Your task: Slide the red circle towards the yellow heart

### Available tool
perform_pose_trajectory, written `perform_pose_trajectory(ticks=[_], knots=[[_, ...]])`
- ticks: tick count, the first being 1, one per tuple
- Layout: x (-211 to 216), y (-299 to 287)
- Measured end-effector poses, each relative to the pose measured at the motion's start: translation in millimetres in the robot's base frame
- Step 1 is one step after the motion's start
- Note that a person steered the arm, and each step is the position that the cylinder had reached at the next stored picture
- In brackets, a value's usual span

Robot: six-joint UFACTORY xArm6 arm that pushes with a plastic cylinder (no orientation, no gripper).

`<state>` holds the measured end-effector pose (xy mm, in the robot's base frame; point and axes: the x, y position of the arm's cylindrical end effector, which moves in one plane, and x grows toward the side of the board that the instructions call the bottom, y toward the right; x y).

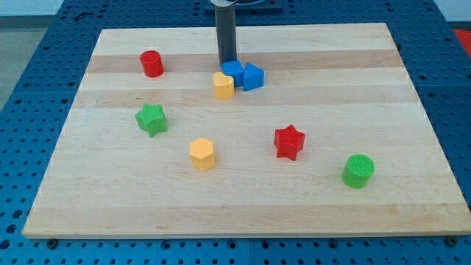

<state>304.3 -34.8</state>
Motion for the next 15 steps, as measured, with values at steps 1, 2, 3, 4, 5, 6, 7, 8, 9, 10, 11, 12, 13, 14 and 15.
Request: perform_pose_trajectory(ticks=[1, 2, 3, 4, 5, 6, 7, 8, 9, 10, 11, 12, 13, 14, 15], knots=[[-20.2, -13.6], [-48.3, -42.1], [-66.3, -90.3], [-63.4, -142.9], [-19.9, -186.6], [6.5, -199.2], [15.4, -183.5], [1.9, -176.3], [-24.8, -176.0], [-29.5, -156.3], [-12.5, -138.0], [-17.2, -145.0], [-22.4, -172.4], [-17.5, -183.3], [-2.6, -183.3]])
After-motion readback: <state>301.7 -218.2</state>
